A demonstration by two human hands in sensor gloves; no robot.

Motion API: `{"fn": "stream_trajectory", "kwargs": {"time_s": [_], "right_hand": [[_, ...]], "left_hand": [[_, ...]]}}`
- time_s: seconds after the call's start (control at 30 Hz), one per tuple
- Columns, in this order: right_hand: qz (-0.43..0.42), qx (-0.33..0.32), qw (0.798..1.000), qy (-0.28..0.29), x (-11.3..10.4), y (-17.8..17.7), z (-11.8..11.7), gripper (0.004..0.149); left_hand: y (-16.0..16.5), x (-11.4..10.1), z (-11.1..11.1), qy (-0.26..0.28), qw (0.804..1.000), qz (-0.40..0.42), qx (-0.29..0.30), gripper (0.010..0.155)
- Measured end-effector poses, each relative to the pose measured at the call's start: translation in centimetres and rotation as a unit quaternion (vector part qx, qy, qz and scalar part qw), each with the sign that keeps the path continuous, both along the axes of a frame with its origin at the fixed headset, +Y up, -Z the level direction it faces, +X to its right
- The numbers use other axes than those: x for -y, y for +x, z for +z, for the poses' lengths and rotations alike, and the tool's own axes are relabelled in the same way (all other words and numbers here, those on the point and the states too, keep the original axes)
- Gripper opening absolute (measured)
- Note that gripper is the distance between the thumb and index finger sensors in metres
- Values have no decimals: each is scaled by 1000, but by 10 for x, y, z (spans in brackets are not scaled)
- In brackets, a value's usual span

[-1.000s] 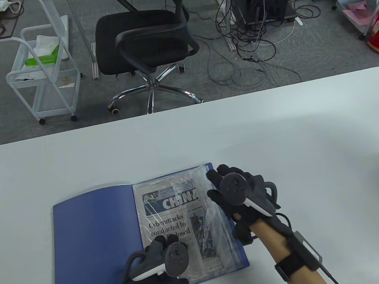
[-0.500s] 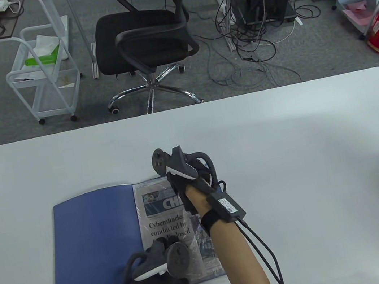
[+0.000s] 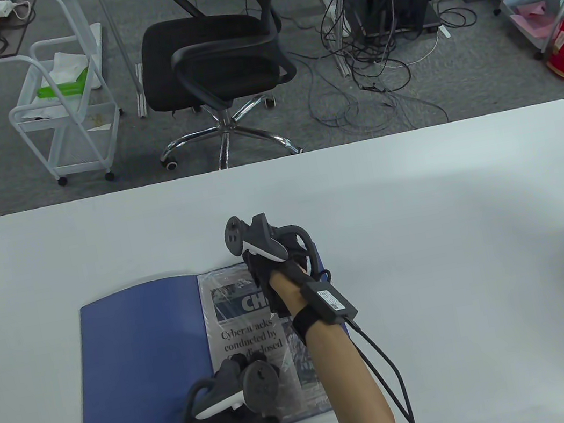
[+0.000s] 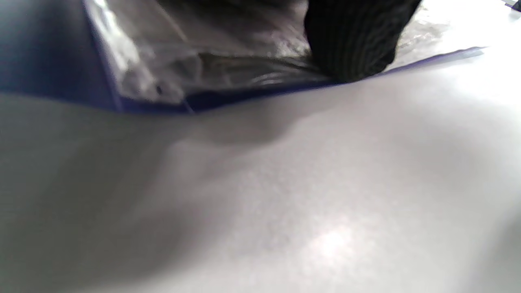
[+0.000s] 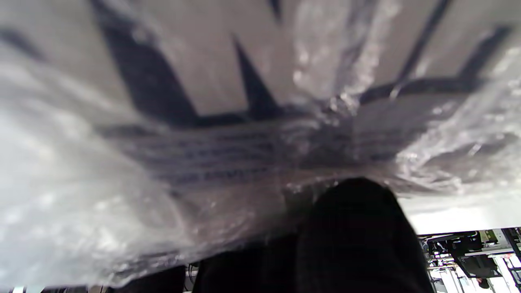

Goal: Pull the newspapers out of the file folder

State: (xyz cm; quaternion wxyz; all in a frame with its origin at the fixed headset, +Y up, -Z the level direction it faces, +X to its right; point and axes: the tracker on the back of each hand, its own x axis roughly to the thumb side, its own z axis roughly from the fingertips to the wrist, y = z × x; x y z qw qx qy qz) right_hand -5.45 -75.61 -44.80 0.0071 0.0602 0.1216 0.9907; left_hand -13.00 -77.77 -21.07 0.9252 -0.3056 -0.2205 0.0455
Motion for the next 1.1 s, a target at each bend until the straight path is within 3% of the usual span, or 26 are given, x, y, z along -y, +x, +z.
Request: {"fn": "stream_trajectory", "kwargs": {"time_s": [0.17,0.27,0.47,0.77,0.87,0.93,1.03,1.1], "right_hand": [[-2,-21,999,-29,4,1,1,48],[-16,-16,999,-33,3,1,-2,43],[11,-30,999,2,-2,-3,-4,38],[33,-9,994,103,-13,-3,-9,38],[13,-9,996,90,-14,-2,-9,40],[7,-17,999,46,-15,-2,-11,53],[13,-12,999,41,-21,-2,-13,39],[2,8,997,74,-27,-1,-14,38]], "left_hand": [[0,0,-1,-6,1000,-5,-6,83],[0,1,0,-8,1000,-1,-4,84],[-3,2,1,-9,1000,7,0,84],[-4,2,1,-11,1000,2,-3,83],[-4,2,1,-14,1000,0,-4,83],[-4,2,1,-16,1000,0,-6,84],[-4,2,1,-16,1000,1,-7,84],[-4,2,1,-17,1000,0,-8,84]]}}
